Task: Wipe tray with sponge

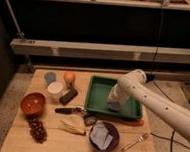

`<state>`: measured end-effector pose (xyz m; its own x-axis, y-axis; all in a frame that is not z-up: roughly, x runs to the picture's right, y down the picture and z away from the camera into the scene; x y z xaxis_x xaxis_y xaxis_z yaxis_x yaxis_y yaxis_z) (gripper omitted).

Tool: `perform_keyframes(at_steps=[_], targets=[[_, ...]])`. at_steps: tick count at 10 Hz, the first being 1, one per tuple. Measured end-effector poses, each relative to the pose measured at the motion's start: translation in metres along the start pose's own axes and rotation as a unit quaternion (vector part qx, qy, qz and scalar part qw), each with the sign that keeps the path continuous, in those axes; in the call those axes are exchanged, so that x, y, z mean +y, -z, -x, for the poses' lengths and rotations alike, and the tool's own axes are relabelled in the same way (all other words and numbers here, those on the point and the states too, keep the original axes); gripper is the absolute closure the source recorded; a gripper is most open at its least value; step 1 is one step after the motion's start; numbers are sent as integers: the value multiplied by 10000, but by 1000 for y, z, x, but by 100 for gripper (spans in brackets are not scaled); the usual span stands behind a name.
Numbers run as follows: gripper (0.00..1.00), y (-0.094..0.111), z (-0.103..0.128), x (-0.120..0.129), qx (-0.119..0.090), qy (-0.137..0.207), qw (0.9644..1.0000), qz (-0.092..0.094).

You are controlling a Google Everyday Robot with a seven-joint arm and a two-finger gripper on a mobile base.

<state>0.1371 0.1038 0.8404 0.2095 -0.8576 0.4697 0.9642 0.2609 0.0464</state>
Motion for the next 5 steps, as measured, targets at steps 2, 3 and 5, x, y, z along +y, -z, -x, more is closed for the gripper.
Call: perform_keyframes(at_steps=[2, 3, 5], targets=[[79, 2, -8, 7, 50, -80, 9999, 91], [79, 2, -17, 10, 50, -143, 9997, 202], [79, 0, -30, 8, -6, -193, 9992, 336]])
